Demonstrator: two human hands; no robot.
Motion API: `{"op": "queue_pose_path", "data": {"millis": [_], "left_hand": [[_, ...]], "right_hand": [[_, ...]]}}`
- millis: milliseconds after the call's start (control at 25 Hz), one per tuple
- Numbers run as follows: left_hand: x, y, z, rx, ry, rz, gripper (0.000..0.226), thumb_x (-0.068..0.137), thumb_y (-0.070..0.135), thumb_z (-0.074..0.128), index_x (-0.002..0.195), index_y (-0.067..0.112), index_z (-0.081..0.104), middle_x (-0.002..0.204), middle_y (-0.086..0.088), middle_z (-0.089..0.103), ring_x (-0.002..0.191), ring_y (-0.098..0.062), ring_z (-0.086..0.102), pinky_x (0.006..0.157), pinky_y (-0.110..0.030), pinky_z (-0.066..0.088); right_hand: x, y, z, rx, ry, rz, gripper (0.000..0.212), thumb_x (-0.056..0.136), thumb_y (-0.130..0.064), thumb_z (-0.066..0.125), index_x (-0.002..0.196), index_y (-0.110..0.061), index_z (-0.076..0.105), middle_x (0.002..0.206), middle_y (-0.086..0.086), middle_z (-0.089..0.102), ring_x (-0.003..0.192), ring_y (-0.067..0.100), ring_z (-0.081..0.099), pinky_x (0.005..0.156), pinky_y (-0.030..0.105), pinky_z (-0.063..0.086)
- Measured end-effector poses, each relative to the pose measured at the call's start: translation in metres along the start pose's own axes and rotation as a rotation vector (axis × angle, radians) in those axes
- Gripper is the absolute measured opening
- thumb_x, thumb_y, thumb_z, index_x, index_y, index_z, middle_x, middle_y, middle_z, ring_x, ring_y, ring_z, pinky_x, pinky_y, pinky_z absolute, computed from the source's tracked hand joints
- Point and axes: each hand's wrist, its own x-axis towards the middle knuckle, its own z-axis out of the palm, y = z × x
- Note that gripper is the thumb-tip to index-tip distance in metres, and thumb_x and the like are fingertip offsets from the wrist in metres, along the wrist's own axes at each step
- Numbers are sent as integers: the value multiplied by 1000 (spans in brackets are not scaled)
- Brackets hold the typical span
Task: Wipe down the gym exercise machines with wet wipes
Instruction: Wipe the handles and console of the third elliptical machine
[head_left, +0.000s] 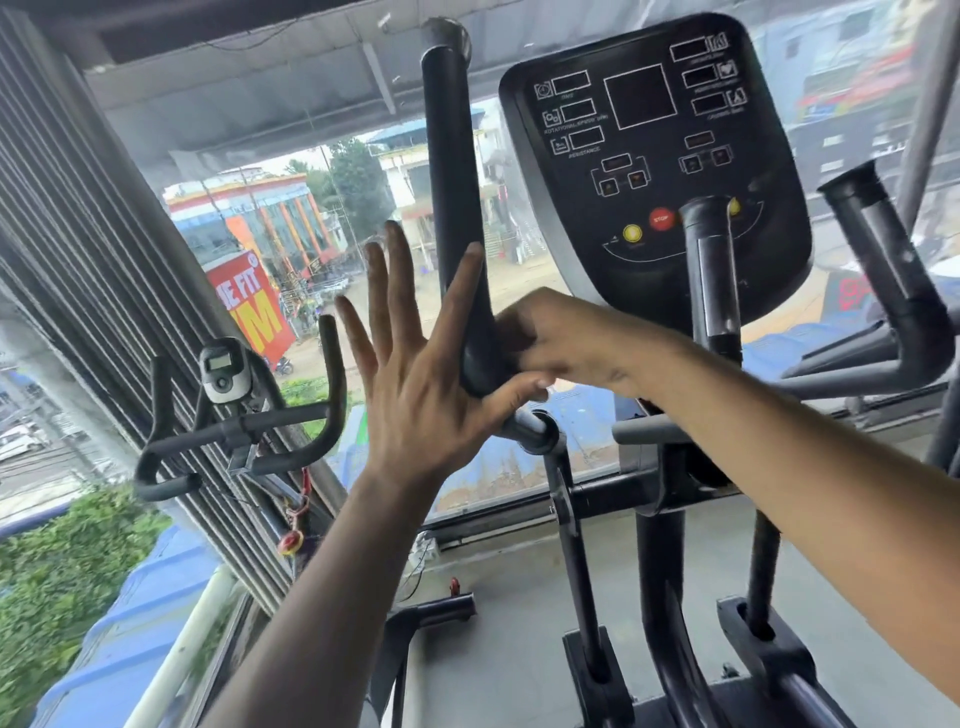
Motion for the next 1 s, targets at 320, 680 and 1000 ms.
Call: {"op": "queue_pose_path", "data": {"millis": [320, 680, 1000], "left_hand": [[0, -13, 1, -121, -13, 62, 107, 80, 95, 34, 165, 31, 23, 174, -20, -4, 161, -35, -9, 120, -74, 5], [-52, -99, 30, -597, -85, 80, 88, 96, 74, 46, 164, 21, 28, 175, -10, 3, 162, -26, 6, 120, -70, 22], [-77, -120, 135, -770, -424, -24, 60, 107, 53, 46, 163, 40, 26, 173, 9, 20, 159, -7, 16, 126, -52, 25]], "right_hand": [[-7, -5, 24, 609, 414, 159, 21, 98, 6, 53, 104, 0, 71, 73, 6, 63, 62, 13, 57, 55, 22, 47], [-65, 71, 112, 538, 859, 249, 18, 98, -1, 59, 107, -5, 73, 76, 12, 65, 64, 27, 47, 55, 28, 45], [-67, 114, 163, 242, 853, 306, 14, 100, -2, 59, 106, -12, 67, 62, 8, 60, 56, 26, 51, 63, 41, 46]]}}
